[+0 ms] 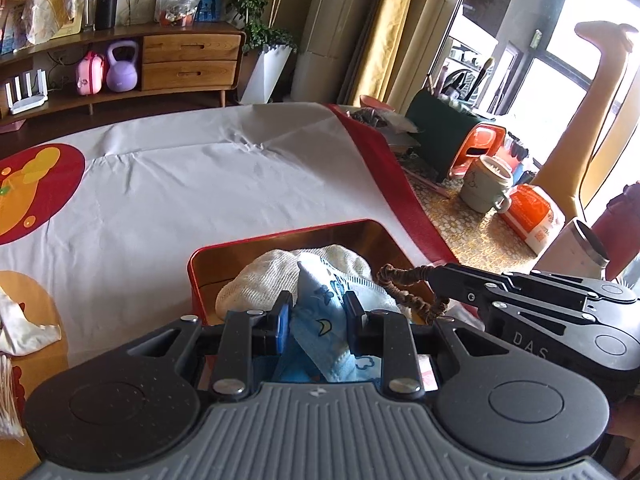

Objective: Organize soft objects
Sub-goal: 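Open the right tool to drop the hair tie into the tin while the left tool releases the mask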

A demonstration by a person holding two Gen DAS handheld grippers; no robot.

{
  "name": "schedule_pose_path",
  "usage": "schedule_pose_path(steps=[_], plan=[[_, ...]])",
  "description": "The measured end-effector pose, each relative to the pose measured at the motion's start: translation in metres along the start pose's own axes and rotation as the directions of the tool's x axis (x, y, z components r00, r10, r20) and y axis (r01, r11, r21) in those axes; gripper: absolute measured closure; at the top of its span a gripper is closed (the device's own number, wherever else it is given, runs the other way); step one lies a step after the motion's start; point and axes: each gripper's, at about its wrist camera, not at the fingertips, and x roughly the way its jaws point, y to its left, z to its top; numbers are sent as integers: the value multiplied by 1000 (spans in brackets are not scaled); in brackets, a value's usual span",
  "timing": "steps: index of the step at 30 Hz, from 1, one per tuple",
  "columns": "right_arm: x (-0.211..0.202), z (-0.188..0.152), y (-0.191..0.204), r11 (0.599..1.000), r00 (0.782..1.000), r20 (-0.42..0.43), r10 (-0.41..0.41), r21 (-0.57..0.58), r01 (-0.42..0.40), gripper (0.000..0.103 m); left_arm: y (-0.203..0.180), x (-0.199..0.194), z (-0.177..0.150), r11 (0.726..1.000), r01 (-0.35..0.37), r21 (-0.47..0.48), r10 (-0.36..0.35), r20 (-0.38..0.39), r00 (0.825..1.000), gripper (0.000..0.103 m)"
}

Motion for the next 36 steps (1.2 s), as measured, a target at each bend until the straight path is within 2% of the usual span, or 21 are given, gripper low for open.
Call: schedule_pose_path(steps=[11, 20, 24, 25, 27, 36], plan=[[15, -16, 3, 999, 997, -56, 43, 27, -42, 96, 2, 25, -17, 999, -19, 41, 22, -76, 997, 77], [16, -21, 7, 999, 996, -78, 48, 19, -47, 85, 1, 26, -22, 998, -31, 60, 36, -91, 995, 77], [13, -20, 5, 998, 996, -76, 54, 33, -51, 77, 3, 22, -22, 998, -35, 51, 40, -94, 995, 69], [12, -20, 4, 998, 996, -76, 55, 35, -53, 75, 3, 21, -22, 998, -33, 47, 38, -94, 995, 57], [10, -21, 3, 998, 996, -75, 54, 34, -51, 74, 4, 17, -23, 999, -37, 39, 40, -86, 996, 43], [-6, -18, 2, 998, 996, -61, 60, 39, -57, 68, 2, -5, -26, 999, -26, 46, 29, -52, 998, 40]])
